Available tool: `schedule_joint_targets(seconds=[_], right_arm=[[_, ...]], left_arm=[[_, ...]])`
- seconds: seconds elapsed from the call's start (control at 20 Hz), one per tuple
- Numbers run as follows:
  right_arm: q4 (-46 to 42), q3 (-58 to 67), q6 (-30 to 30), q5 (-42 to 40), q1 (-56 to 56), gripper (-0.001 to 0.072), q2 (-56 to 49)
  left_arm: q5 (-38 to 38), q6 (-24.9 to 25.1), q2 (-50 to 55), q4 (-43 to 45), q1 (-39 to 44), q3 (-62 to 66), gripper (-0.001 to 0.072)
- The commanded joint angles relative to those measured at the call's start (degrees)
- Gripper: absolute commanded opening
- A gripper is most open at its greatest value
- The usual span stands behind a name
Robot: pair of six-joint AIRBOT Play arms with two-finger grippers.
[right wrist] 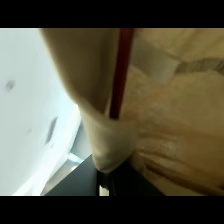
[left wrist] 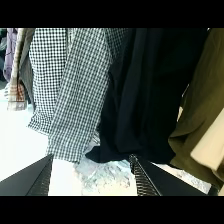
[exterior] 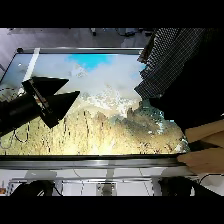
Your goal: Fold the clothes and pants, and hang the long-sleeved shirts on hangers.
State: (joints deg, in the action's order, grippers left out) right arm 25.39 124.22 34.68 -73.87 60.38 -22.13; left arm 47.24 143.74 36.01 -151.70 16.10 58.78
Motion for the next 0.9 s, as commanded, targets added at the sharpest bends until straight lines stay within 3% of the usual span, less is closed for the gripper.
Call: schedule_joint_targets(seconds=[0.0,0.1,0.2,0.25,0.35,0.5,0.6,0.7,0.85], right_arm=[[-8.7,0.2,-3.7,-8.0,4.0,0.003,0.0],[-10.7,0.2,-3.5,-15.9,6.5,0.0031,0.0],[-9.5,-0.1,-1.2,-18.6,8.4,0.0054,0.0],[-7.5,-0.9,-0.5,-17.4,8.6,0.0201,-0.1],[-3.6,-3.6,0.3,-11.0,8.2,0.0702,-0.1],[-1.6,-9.2,0.9,1.2,5.8,0.0691,-0.2],[-1.6,-12.3,1.0,3.1,3.4,0.0691,-0.6],[-2.1,-14.4,4.5,-0.5,0.9,0.0691,-1.7],[-11.1,-15.8,8.5,-14.3,-1.1,0.0693,-4.1]], left_arm=[[0.2,0.0,0.0,0.0,-0.1,0.0,0.0578],[0.2,0.0,0.0,0.0,-0.1,0.0,0.0577],[0.2,0.0,0.0,0.0,-0.1,0.0,0.0577],[0.2,0.0,0.0,0.0,-0.1,0.0,0.0577],[0.2,0.0,0.0,0.0,-0.1,0.0,0.0578],[0.2,0.0,0.0,0.0,-0.1,0.0,0.0577],[0.2,0.0,0.0,0.0,-0.1,0.0,0.0578],[0.2,0.0,0.0,0.1,-0.1,0.0,0.0577],[0.2,0.0,0.0,0.9,-0.1,0.0,0.0577]])
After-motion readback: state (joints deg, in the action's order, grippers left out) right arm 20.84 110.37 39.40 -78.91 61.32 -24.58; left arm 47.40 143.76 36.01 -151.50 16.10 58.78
